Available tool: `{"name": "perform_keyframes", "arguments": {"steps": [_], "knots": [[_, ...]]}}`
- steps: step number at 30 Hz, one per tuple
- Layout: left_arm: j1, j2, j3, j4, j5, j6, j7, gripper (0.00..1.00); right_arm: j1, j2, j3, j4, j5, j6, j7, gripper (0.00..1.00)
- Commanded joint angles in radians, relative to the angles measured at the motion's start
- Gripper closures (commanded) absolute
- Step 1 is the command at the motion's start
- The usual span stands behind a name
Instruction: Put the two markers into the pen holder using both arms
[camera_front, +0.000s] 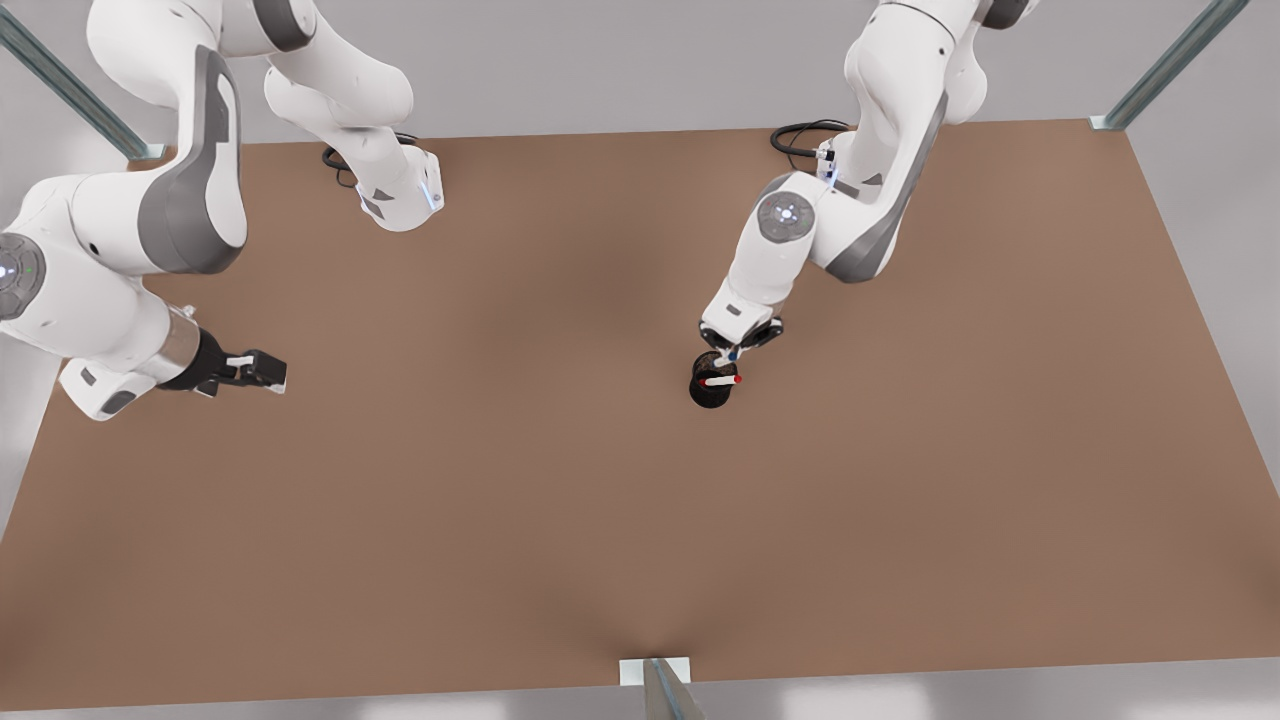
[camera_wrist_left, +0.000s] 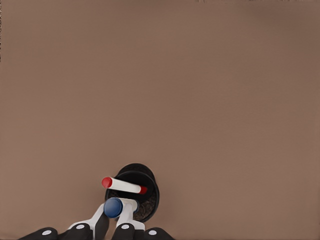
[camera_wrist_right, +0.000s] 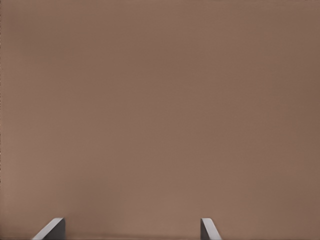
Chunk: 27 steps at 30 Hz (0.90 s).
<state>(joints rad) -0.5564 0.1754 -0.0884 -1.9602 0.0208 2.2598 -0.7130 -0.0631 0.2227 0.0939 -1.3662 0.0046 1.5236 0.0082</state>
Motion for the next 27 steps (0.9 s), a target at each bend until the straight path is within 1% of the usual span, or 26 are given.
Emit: {"name": "perform_keyframes", "arguments": {"steps": [1,5,6,7,12,13,14,15,16,17,18,19,20,22,23,24,27], "knots": [[0.003,0.009,0.001,0.003,0.002,0.003,-0.221,0.69,-0.003,0.001,0.003,0.001,0.000,0.004,-0.070,0.00],[0.004,0.030,0.001,0.003,0.002,0.003,-0.221,0.68,-0.001,0.001,0.006,0.002,0.000,0.006,-0.068,0.00],[0.006,0.032,0.001,0.003,0.001,0.003,-0.221,0.40,-0.001,0.001,0.007,0.002,0.000,0.006,-0.068,0.00],[0.004,0.033,0.001,0.004,0.001,0.003,-0.220,0.00,-0.001,0.001,0.007,0.002,0.000,0.007,-0.068,0.00],[0.010,0.030,0.007,0.006,-0.001,0.001,-0.210,0.00,-0.001,0.003,0.007,0.002,0.003,0.007,-0.068,0.00],[0.038,0.029,0.015,0.026,-0.001,-0.006,-0.169,0.00,-0.001,0.003,0.007,0.002,0.002,0.007,-0.070,0.00],[0.108,0.024,0.013,0.043,-0.012,-0.038,-0.033,0.00,-0.001,0.003,0.007,0.002,0.002,0.007,-0.070,0.00],[0.197,0.027,0.015,0.109,-0.062,-0.153,0.196,0.00,-0.003,0.003,0.007,0.002,0.000,0.007,-0.074,0.00],[0.283,0.027,0.015,0.149,-0.070,-0.233,0.414,0.00,-0.003,0.003,0.007,0.002,0.002,0.007,-0.071,0.00],[0.363,0.027,0.015,0.205,-0.070,-0.324,0.535,0.00,-0.003,0.003,0.006,0.002,0.000,0.007,-0.071,0.00],[0.437,0.036,0.016,0.300,-0.068,-0.451,0.661,0.00,-0.003,0.003,0.007,0.002,0.000,0.007,-0.071,0.00],[0.484,0.050,0.016,0.348,-0.065,-0.479,0.711,0.00,-0.001,0.003,0.007,0.002,0.000,0.006,-0.071,0.00],[0.501,0.084,0.016,0.435,-0.056,-0.575,0.730,0.00,-0.001,0.003,0.007,0.002,0.000,0.007,-0.071,0.00],[0.513,0.078,0.015,0.558,-0.002,-0.750,0.733,0.00,-0.003,0.003,0.006,0.002,0.000,0.006,-0.071,0.00],[0.513,0.073,0.015,0.592,-0.001,-0.790,0.734,0.00,-0.003,0.003,0.006,0.002,0.000,0.006,-0.071,0.00],[0.526,0.033,0.010,0.610,-0.001,-0.810,0.771,0.00,-0.003,0.003,0.006,0.002,0.000,0.006,-0.071,0.00],[0.526,0.007,0.010,0.610,0.002,-0.803,0.784,0.00,-0.004,0.003,0.006,0.001,0.000,0.006,-0.071,0.00]]}}
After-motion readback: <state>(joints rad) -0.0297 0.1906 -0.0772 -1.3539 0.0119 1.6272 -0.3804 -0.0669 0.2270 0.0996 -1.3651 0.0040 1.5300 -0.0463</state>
